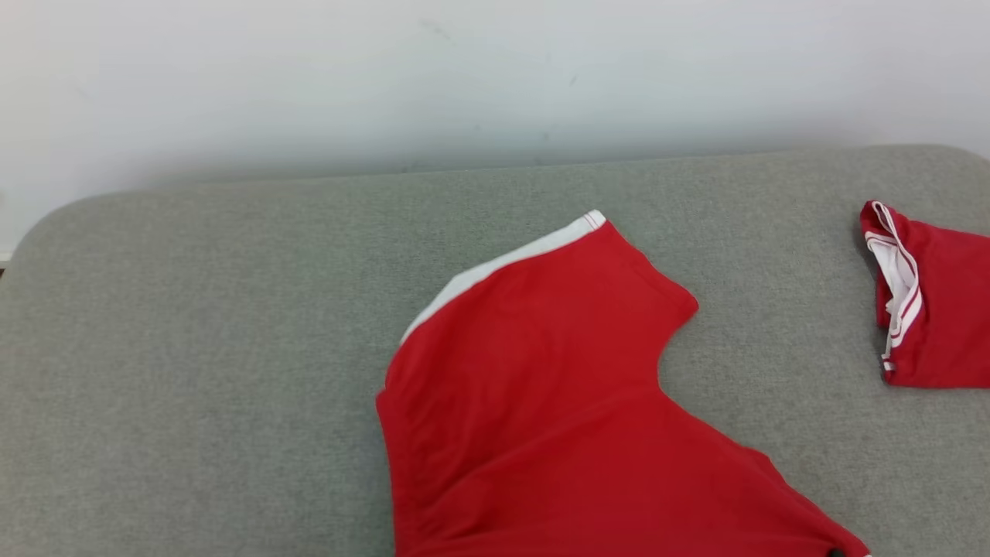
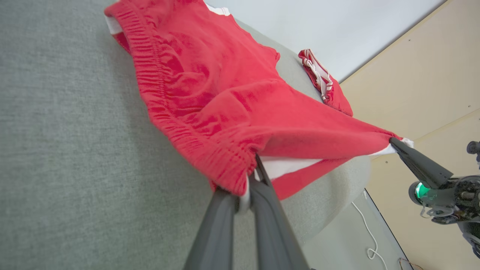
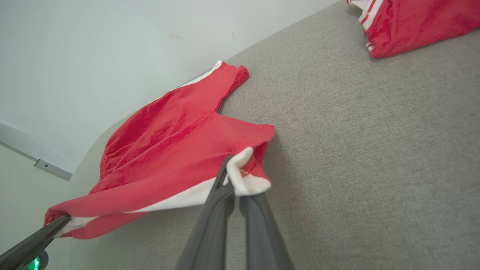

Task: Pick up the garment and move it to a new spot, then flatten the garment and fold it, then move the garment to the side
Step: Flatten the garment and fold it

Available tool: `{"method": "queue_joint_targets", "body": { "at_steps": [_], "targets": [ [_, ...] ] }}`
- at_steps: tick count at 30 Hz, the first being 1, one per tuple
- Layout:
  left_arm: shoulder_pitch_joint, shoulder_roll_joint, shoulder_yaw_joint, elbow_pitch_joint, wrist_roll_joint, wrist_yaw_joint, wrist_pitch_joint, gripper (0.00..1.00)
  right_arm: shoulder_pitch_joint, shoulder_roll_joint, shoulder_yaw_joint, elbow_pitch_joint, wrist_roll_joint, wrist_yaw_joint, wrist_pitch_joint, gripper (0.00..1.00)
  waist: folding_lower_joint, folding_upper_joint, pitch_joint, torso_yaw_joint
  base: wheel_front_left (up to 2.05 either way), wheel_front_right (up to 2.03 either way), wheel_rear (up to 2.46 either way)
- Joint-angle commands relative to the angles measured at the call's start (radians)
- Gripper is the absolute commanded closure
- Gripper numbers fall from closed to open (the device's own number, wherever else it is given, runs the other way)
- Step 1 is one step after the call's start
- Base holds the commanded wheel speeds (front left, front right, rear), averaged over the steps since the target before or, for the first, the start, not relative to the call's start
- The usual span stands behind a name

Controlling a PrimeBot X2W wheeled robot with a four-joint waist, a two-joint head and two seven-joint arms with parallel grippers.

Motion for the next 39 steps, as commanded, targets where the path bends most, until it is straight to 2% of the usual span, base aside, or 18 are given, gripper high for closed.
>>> {"method": "queue_joint_targets", "body": {
  "at_steps": [1,4,7,17,23,28,31,35,36,37,38,39],
  "targets": [
    [0.018,0.011,-0.003,-0.03,-0.011,0.005,0.01,1.0,0.018,-0.005,-0.02,-0.035,0.017,0.0,0.008,1.0,0.0005,-0.0001,-0.004,0.011,0.0,0.0,0.0],
    [0.027,0.009,-0.002,-0.065,-0.038,0.007,0.025,1.0,0.013,0.007,-0.038,-0.064,0.036,0.0,0.024,1.0,0.0005,-0.0001,0.005,0.016,0.0,0.0,0.0],
    [-0.006,0.01,0.022,-0.095,-0.067,0.006,0.045,1.0,-0.058,0.015,-0.055,-0.083,0.039,0.0,0.059,1.0,0.0005,-0.0001,0.032,0.03,0.0,0.0,0.0],
    [-0.242,-0.025,0.103,-0.143,-0.249,-0.004,0.227,1.0,-0.482,-0.004,-0.058,0.055,-0.026,0.0,0.221,1.0,0.0005,-0.0001,0.187,0.134,0.0,0.0,0.0],
    [-0.418,-0.093,0.147,-0.08,-0.313,0.019,0.299,1.0,-0.727,0.026,-0.095,0.191,-0.077,0.0,0.292,1.0,0.0005,-0.0001,0.276,0.19,0.0,0.0,0.0],
    [-0.537,-0.152,0.177,0.019,-0.319,0.053,0.301,1.0,-0.885,0.042,-0.113,0.294,-0.128,0.0,0.328,1.0,0.0005,-0.0001,0.334,0.215,0.0,0.0,0.0],
    [-0.591,-0.186,0.184,0.088,-0.311,0.058,0.29,1.0,-0.958,0.05,-0.106,0.353,-0.158,0.0,0.34,1.0,0.0005,-0.0001,0.361,0.224,0.0,0.0,0.0],
    [-0.643,-0.225,0.18,0.167,-0.301,0.038,0.275,1.0,-1.03,0.055,-0.094,0.422,-0.2,0.0,0.332,1.0,0.0005,-0.0001,0.378,0.234,0.0,0.0,0.0],
    [-0.652,-0.23,0.176,0.186,-0.294,0.036,0.272,0.97,-1.044,0.058,-0.095,0.435,-0.206,0.0,0.322,1.0,0.0005,-0.0001,0.38,0.236,0.0,0.0,0.0],
    [-0.659,-0.234,0.173,0.203,-0.286,0.033,0.267,0.88,-1.055,0.059,-0.097,0.45,-0.21,0.0,0.314,1.0,0.0005,-0.0001,0.382,0.238,0.0,0.0,0.0],
    [-0.666,-0.24,0.171,0.218,-0.279,0.033,0.263,0.72,-1.063,0.06,-0.094,0.461,-0.214,0.0,0.307,0.91,0.0005,-0.0001,0.382,0.239,0.0,0.0,0.0],
    [-0.67,-0.244,0.17,0.231,-0.273,0.031,0.258,0.58,-1.069,0.058,-0.088,0.472,-0.221,0.0,0.299,0.73,0.0005,-0.0001,0.382,0.241,0.0,0.0,0.0]
  ]
}}
